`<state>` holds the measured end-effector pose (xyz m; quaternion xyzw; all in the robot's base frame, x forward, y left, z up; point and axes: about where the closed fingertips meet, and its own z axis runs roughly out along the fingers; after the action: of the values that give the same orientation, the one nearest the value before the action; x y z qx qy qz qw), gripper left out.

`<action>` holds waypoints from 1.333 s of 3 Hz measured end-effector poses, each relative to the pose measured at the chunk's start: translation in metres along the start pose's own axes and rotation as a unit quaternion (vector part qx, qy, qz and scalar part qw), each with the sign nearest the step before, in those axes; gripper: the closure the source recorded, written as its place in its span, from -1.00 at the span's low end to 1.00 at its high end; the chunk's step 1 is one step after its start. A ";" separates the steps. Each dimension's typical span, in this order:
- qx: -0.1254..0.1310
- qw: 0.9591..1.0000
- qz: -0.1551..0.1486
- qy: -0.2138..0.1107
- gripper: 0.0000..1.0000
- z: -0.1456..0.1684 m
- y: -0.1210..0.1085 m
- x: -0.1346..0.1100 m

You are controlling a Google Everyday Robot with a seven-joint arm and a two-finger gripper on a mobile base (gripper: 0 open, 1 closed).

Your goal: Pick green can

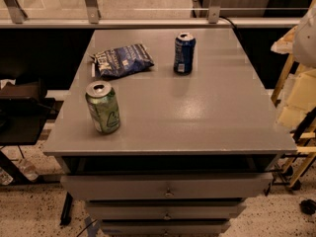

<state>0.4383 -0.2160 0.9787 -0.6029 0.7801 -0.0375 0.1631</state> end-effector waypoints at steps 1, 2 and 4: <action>0.000 1.000 0.000 0.000 -1.00 0.000 0.000 0.000; 0.001 0.999 -0.007 -0.037 -1.00 0.007 -0.006 -0.015; -0.013 0.980 -0.075 -0.181 -1.00 0.037 -0.008 -0.105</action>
Offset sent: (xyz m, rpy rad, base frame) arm 0.0288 0.0325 -0.0094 0.1643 -0.0428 0.0796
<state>0.4798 -0.1128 0.9676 -0.6589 0.6902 0.0704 0.2906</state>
